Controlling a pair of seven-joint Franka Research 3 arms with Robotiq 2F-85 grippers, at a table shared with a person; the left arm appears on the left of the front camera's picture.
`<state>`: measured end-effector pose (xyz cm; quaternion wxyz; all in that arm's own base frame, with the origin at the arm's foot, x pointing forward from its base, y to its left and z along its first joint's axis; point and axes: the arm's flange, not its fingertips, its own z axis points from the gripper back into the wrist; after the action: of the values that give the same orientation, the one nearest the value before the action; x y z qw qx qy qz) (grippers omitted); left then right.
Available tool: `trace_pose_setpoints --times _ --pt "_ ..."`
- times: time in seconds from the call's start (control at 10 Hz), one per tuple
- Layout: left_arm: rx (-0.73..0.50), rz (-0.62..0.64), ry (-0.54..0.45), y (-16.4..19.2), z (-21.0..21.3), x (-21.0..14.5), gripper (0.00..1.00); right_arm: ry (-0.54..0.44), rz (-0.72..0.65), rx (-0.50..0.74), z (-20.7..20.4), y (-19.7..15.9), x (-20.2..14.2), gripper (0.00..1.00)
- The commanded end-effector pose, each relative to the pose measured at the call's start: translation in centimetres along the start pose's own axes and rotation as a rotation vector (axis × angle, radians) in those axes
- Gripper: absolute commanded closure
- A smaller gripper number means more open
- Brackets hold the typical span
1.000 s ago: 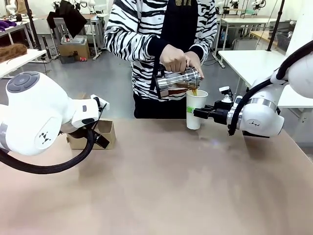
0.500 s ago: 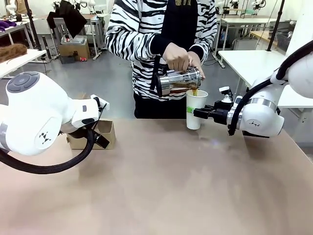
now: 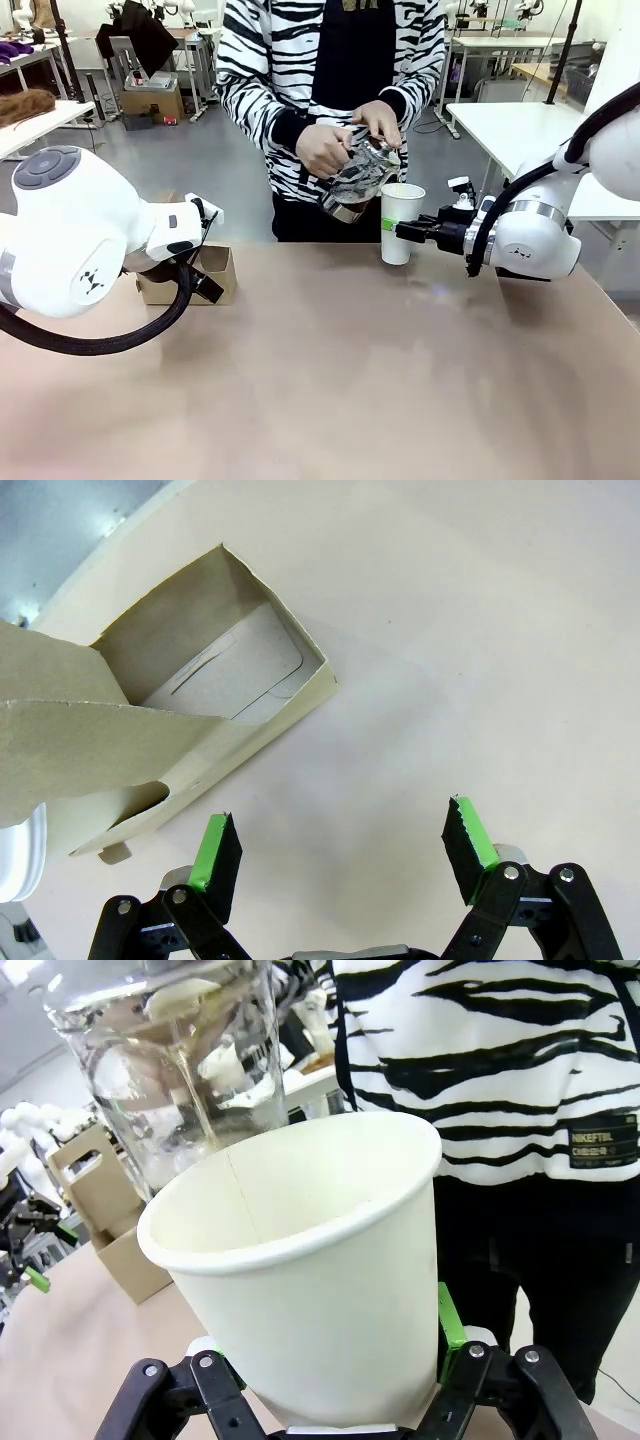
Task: Pour a drink into a cup and package it in a carrier.
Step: When a person places the Paper Cup Lid on the 600 ml Paper Cup , lift the 600 ml Paper Cup.
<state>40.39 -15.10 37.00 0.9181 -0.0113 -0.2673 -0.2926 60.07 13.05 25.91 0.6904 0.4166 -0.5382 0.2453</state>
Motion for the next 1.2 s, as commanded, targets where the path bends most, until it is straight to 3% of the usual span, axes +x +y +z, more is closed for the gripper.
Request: trace_pose_setpoints --times 0.0,1.1 --pt "-0.002 -0.002 -0.001 -0.07 0.04 0.02 0.0 0.003 -0.013 0.006 0.11 0.31 0.47 0.2" --pt "-0.002 -0.002 -0.001 -0.07 0.04 0.02 0.0 0.003 -0.013 0.006 0.11 0.31 0.47 0.2"
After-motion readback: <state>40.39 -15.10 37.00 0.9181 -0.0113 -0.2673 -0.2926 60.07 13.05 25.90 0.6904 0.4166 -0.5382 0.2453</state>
